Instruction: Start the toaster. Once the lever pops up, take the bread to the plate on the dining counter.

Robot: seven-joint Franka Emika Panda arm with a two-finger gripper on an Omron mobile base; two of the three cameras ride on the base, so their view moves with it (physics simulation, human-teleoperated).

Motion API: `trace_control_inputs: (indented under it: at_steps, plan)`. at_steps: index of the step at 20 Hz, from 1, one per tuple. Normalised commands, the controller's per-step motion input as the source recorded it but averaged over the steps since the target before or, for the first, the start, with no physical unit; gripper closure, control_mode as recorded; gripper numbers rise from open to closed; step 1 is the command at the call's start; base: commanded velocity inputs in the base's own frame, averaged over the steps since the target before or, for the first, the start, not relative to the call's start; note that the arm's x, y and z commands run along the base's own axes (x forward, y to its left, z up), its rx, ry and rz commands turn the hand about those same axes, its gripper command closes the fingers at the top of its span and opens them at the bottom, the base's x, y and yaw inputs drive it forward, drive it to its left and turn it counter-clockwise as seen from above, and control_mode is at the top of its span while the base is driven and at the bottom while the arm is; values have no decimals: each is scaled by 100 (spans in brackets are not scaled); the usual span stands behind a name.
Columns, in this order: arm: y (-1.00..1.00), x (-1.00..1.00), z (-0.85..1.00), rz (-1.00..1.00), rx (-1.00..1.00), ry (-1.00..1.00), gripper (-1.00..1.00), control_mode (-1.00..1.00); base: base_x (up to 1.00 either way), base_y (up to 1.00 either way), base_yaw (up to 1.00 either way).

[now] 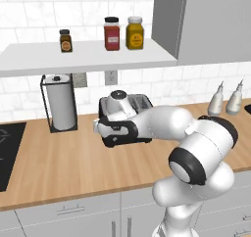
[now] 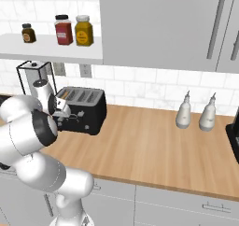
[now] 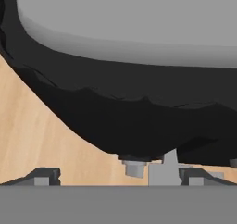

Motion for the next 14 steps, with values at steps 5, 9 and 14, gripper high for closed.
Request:
trace_control_inputs:
  at_steps: [5,9,14]
  plan:
    - [0,0,-25,0,0,0,-100,-100,0,0,0]
    - [0,-11,-27,0,0,0,-100,-100,0,0,0]
    - [0,-7,-3,0,0,0,-100,-100,0,0,0]
